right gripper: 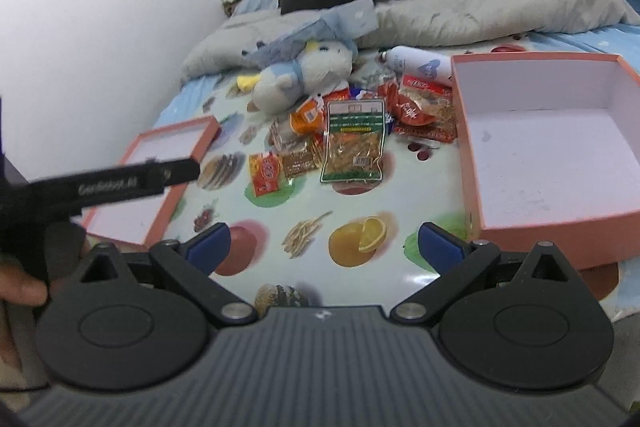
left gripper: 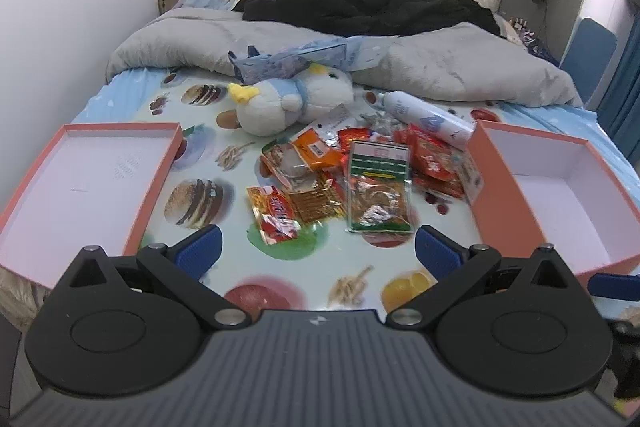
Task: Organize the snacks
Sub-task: 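Grasp the green-labelled snack bag with the right tool while the left tool grasps the orange seasoning packet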
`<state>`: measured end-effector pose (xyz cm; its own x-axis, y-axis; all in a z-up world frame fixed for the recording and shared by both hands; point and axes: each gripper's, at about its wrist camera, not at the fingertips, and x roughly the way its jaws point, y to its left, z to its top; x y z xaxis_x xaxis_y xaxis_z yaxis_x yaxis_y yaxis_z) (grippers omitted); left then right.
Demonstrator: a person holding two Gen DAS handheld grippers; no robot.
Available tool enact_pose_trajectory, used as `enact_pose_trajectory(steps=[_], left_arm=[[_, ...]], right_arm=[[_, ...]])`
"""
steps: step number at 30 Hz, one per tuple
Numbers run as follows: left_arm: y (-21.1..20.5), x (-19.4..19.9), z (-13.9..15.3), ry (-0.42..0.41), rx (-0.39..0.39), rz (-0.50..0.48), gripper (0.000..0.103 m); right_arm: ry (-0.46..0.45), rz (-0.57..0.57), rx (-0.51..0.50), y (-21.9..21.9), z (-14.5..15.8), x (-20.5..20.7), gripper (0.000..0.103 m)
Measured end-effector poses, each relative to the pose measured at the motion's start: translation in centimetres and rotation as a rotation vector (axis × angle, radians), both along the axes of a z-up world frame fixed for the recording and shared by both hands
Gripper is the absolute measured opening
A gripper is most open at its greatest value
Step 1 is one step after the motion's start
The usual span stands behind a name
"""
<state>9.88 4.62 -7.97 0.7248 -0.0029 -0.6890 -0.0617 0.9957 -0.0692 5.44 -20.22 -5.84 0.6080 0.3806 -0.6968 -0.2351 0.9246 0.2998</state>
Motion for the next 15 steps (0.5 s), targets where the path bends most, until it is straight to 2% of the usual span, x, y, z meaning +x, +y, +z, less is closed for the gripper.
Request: enact_pose_trajectory(steps=[4,9,15], left_arm=[[1.0,3.0,-1.7,0.025,-0.003,-0.032,0.103],[1.5,6.9,-4.4,0.067,0.074,-0.074,0.103],[1.8,11.5,-7.6,0.112,0.126,-0.114,0.103]], right_arm=[[0.016,0.019,-0.004,1.2,-0.8,2.0,0.102],[0.023,0.026,-0.029,2.7,-2.2,4.8,0.102],[0.052,0.042,-0.038,4.2,-4.5,8.3,0.102]])
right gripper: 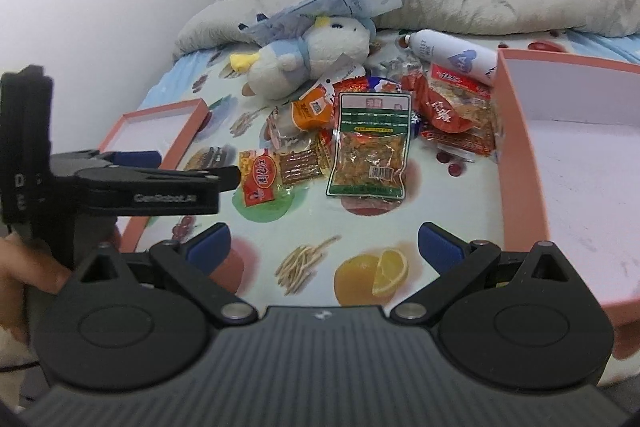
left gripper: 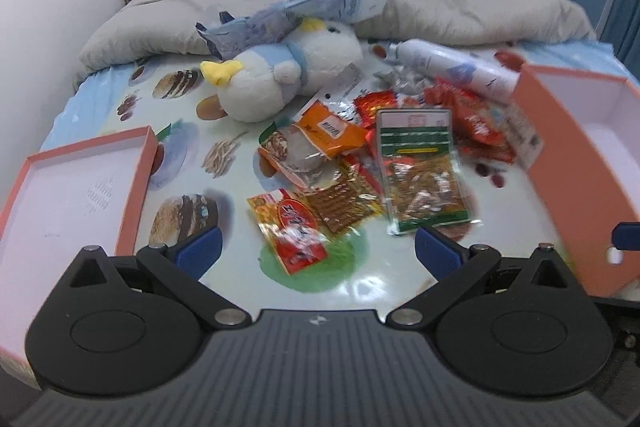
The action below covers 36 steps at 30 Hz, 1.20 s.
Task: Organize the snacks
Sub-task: 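Grasp the green-labelled snack bag with the right tool while the left tool grasps the orange seasoning packet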
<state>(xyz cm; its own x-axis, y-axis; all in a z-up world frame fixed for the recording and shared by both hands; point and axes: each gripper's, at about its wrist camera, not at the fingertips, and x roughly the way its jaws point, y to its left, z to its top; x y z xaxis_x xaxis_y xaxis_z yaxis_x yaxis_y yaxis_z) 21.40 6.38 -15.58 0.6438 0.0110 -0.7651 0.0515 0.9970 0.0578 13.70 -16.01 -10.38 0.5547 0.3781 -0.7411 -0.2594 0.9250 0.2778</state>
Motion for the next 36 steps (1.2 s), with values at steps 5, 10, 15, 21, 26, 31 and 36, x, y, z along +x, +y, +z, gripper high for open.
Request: enact_pose_trajectory(steps=[5,10,15,21,26,31,36], left_arm=[[0.5,3.9,-2.4,0.044,0.002,-0.032,0.103],[0.9,7.2,-4.4,0.064,0.061,-0.071,0.103],[1.2,10.3,-6.3,0.076,0.101,-0.126,0.103],[0.6,13.9,-8.5,0.072,0.178,-0.230,0.103],[-0.1,16.0,-9.7,0.078,0.240,-0.338,0.103],[-0.4,17.8,-11.2,0.084,0.294,-0.423,0.103],[-0.6,19.3,-12.2,0.093,0.329,-0.478,0.103]], right_arm=[[0.020,0.006,-0.036,1.0,-2.1,2.4,0.102],[0.036,0.022,-0.065,1.9,-4.3,5.2,0.102],[0.048,0.020,-0.099,2.3,-6.5,8.0,0.102],[0.050,0.021,-0.145,3.2,-9.4,11.1,0.102],[0.022,0.024,-0.194,4.1,-10.7,12.7,0.102],[0.024,0.026,-0.226,4.6,-12.1,14.1,0.102],[0.007,0.042,-0.258,5.0,-13.2,15.0,0.100]])
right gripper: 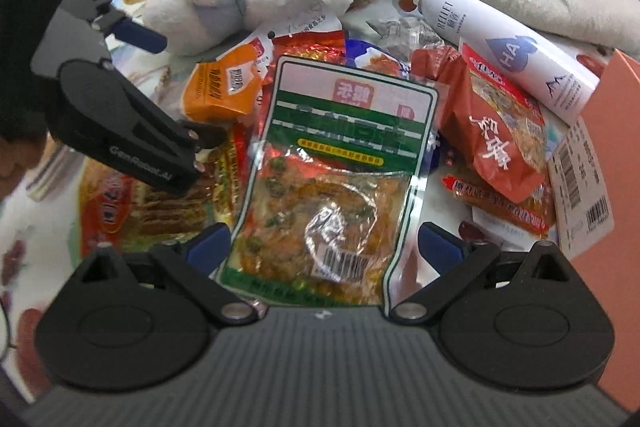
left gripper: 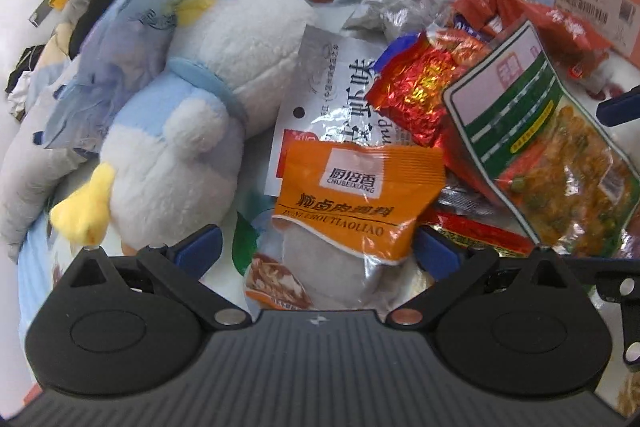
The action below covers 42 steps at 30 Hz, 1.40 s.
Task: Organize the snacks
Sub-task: 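Grasp the green-labelled snack bag with the right tool while the left tool grasps the orange seasoning packet, then lift and carry both held bags over the larger pink box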
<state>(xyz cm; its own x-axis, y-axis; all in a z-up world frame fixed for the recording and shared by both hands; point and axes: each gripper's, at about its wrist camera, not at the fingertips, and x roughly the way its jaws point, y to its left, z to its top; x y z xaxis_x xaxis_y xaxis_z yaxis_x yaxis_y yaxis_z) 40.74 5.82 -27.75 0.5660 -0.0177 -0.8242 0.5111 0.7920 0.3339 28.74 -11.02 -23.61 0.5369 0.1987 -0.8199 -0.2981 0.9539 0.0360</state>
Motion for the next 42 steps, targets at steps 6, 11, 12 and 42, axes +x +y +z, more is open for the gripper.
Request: enact_pose_trajectory(steps=[6,11,12,42], left_arm=[[0.1,1.1,-0.3,0.024,-0.040,0.006,0.098],[0.6,1.0,0.0,0.066,-0.107,0.046,0.083],[0.6,0.9,0.0,0.069,-0.111,0.053,0.082],[2.7,-5.6,2.9,0.102,-0.334,0.360,0.074]], right_arm=[[0.016,0.009,0.023,-0.5,-0.6,0.6,0.093],[0.018,0.006,0.037,-1.0,-0.2,0.5,0.079],[0.017,0.009,0.038,-1.1,-0.1,0.5,0.076],[0.065,0.063,0.115,0.0,1.5,-2.5,0.084]])
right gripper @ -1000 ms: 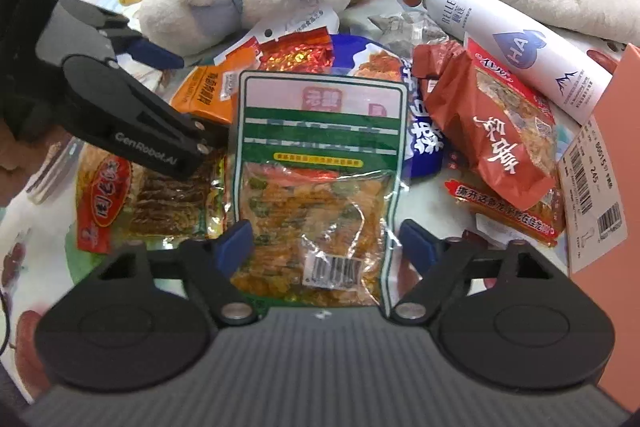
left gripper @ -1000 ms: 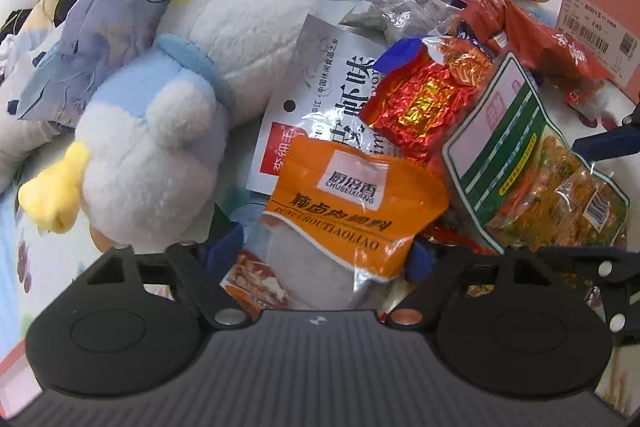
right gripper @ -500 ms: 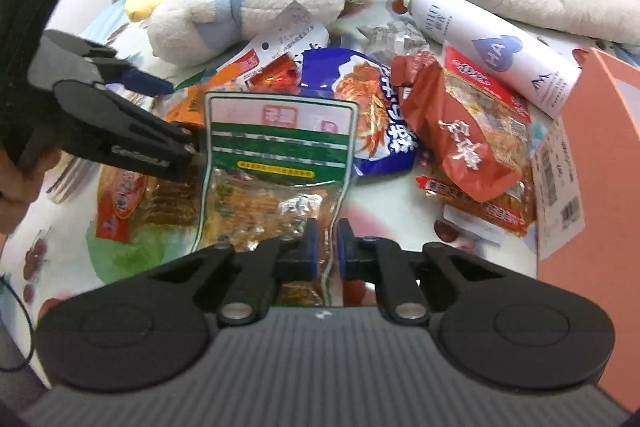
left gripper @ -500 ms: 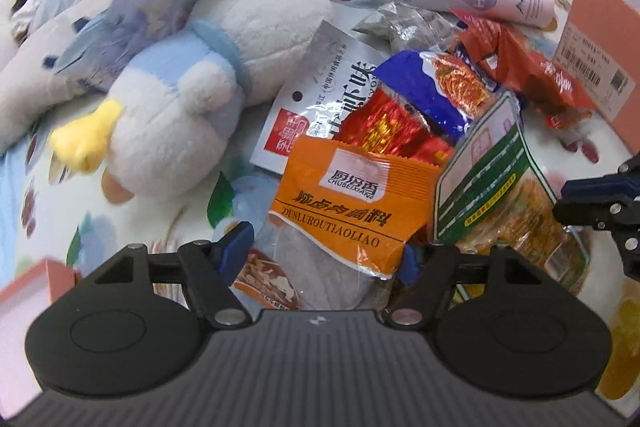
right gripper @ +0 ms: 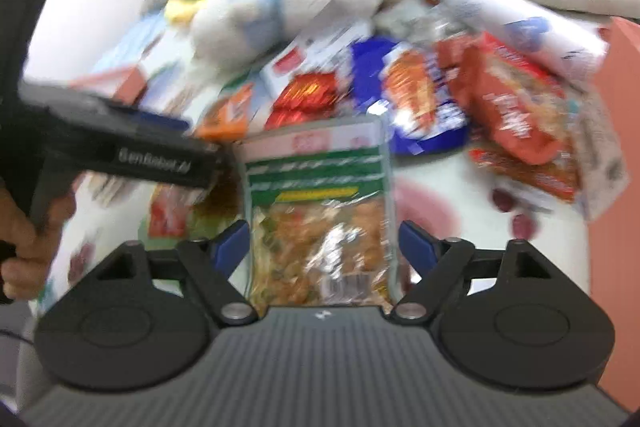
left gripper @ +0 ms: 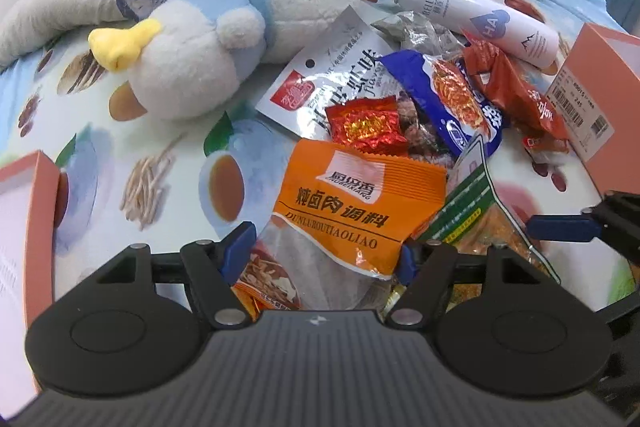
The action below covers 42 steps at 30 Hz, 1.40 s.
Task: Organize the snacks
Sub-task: 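Lift and carry both held bags over the larger pink box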
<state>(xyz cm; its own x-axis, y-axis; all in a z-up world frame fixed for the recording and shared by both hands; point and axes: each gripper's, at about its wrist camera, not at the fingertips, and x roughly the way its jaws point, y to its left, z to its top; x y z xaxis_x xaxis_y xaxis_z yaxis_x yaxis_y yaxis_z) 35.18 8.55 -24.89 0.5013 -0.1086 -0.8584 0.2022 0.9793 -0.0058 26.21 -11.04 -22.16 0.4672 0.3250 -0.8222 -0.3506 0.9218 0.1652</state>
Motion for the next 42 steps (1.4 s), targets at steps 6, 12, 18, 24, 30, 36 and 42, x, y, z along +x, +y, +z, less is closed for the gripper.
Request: enact_pose_trajectory(steps=[6,12,18,24,30,36,42], left_arm=[[-0.3,-0.5,-0.5,0.005,-0.020,0.027,0.074],[-0.1,-0.8,0.4,0.000,-0.054,0.071,0.073],[-0.8,-1.6,2.3,-0.023,-0.091,0.120,0.073],[-1.4,-4.2,4.4,-0.038,-0.143,0.170,0.073],[-1.7,-8.8,5.2,-0.030,-0.176,0.216,0.073],[-2.2,-13.4,6.7,-0.049,-0.190,0.251,0.073],[-3.0,-16.8,8.1,-0.058,-0.235,0.281,0.073]], right_arm=[[-0.031,0.125,-0.118,1.8,-1.5,-0.6,0.089],[0.008,0.090,-0.057,0.4,-1.0,-0.1,0.060],[0.015,0.066,-0.061,-0.7,-0.3,-1.1,0.045],[0.026,0.019,-0.047,-2.2,0.9,-3.1,0.044],[-0.017,-0.016,-0.018,-3.6,3.6,-5.1,0.044],[-0.055,-0.034,0.007,-4.9,6.4,-7.7,0.044],[-0.084,-0.045,0.019,-5.6,8.1,-10.6,0.045]])
